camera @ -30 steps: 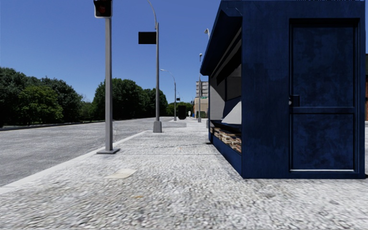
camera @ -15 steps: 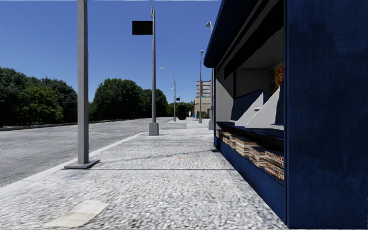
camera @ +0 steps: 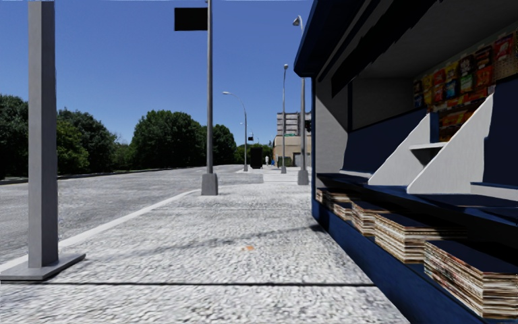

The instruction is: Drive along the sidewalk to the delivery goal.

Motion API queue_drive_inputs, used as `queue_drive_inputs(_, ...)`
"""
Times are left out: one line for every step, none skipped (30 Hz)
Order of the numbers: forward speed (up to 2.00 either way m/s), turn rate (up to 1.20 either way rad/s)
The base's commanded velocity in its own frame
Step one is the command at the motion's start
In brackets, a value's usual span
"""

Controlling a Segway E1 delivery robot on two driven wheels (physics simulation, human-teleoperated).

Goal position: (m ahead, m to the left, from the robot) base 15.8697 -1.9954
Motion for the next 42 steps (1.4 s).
queue_drive_inputs(2.0,0.0)
queue_drive_inputs(2.0,0.0)
queue_drive_inputs(2.0,0.0)
queue_drive_inputs(2.0,0.0)
queue_drive_inputs(2.0,0.0)
queue_drive_inputs(2.0,0.0)
queue_drive_inputs(2.0,0.0)
queue_drive_inputs(2.0,0.0)
queue_drive_inputs(2.0,0.0)
queue_drive_inputs(2.0,0.0)
queue_drive_inputs(2.0,0.0)
queue_drive_inputs(2.0,0.0)
queue_drive_inputs(2.0,0.0)
queue_drive_inputs(2.0,0.0)
queue_drive_inputs(2.0,0.0)
queue_drive_inputs(2.0,0.0)
queue_drive_inputs(2.0,0.0)
queue_drive_inputs(2.0,0.0)
queue_drive_inputs(2.0,0.0)
queue_drive_inputs(2.0,0.0)
queue_drive_inputs(2.0,0.0)
queue_drive_inputs(2.0,0.0)
queue_drive_inputs(2.0,0.0)
queue_drive_inputs(2.0,0.0)
queue_drive_inputs(2.0,0.0)
queue_drive_inputs(2.0,0.0)
queue_drive_inputs(2.0,0.0)
queue_drive_inputs(2.0,0.0)
queue_drive_inputs(2.0,0.0)
queue_drive_inputs(2.0,0.0)
queue_drive_inputs(2.0,0.0)
queue_drive_inputs(2.0,0.0)
queue_drive_inputs(2.0,0.0)
queue_drive_inputs(2.0,0.0)
queue_drive_inputs(2.0,0.0)
queue_drive_inputs(2.0,0.0)
queue_drive_inputs(2.0,0.0)
queue_drive_inputs(2.0,0.0)
queue_drive_inputs(2.0,0.0)
queue_drive_inputs(2.0,0.0)
queue_drive_inputs(2.0,0.0)
queue_drive_inputs(2.0,0.0)
